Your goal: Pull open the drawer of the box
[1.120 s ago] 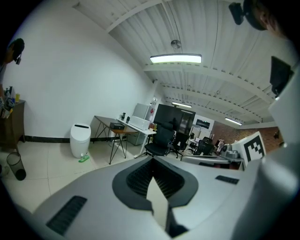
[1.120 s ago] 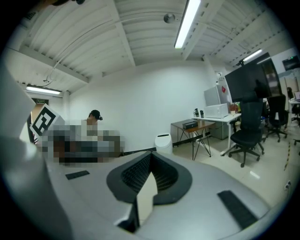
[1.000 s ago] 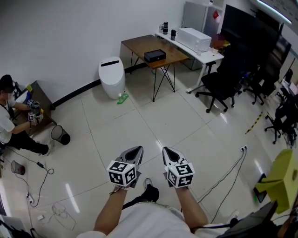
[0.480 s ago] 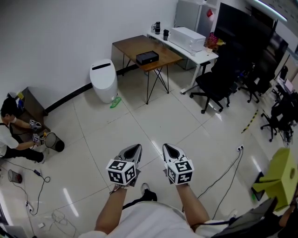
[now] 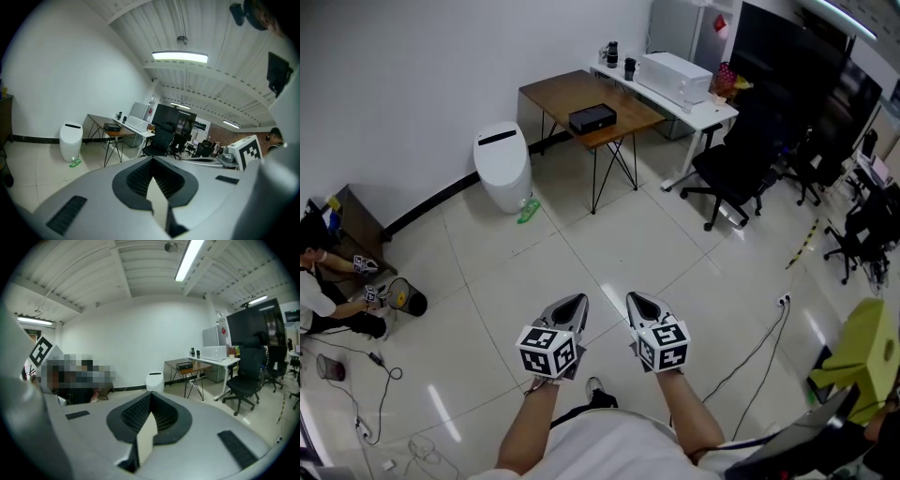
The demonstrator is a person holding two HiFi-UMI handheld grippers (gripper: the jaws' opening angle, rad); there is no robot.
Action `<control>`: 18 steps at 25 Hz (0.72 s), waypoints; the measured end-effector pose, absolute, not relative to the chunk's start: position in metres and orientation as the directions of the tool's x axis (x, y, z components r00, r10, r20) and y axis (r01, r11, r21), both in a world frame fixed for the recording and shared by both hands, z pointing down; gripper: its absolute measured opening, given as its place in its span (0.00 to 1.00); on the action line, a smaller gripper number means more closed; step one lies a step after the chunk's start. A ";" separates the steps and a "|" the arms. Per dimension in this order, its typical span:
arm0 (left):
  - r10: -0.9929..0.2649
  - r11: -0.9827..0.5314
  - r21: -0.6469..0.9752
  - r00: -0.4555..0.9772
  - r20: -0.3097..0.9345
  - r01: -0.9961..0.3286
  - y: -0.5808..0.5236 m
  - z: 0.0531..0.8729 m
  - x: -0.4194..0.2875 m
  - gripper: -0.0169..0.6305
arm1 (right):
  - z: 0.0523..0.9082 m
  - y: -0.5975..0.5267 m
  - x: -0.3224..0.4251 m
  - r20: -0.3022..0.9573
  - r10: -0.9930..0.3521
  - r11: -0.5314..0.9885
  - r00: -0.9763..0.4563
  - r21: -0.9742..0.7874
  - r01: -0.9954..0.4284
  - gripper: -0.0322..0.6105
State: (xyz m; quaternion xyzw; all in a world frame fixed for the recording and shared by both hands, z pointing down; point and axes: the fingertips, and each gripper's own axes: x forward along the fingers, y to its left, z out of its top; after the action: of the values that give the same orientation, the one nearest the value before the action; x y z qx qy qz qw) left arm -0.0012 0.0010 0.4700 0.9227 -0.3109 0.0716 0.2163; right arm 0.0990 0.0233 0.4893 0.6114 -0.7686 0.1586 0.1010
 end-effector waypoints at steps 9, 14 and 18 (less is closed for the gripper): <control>-0.534 -0.716 0.363 0.802 0.267 -0.597 -0.032 0.470 0.008 0.03 | 0.488 -0.007 0.101 0.361 -0.900 0.209 -0.243 -0.132 -0.969 0.03; -0.492 -0.739 0.357 0.820 0.293 -0.571 -0.036 0.473 0.024 0.03 | 0.479 -0.011 0.112 0.346 -0.912 0.177 -0.220 -0.152 -0.972 0.03; -0.482 -0.749 0.347 0.823 0.301 -0.565 -0.036 0.473 0.036 0.03 | 0.480 -0.009 0.122 0.353 -0.909 0.165 -0.222 -0.184 -0.969 0.03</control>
State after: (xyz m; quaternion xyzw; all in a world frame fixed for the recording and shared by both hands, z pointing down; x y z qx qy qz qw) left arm 0.0355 -0.0364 0.4730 0.9301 -0.2812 0.0964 0.2157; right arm 0.1220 -0.0093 0.4798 0.6186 -0.7590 0.1869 0.0803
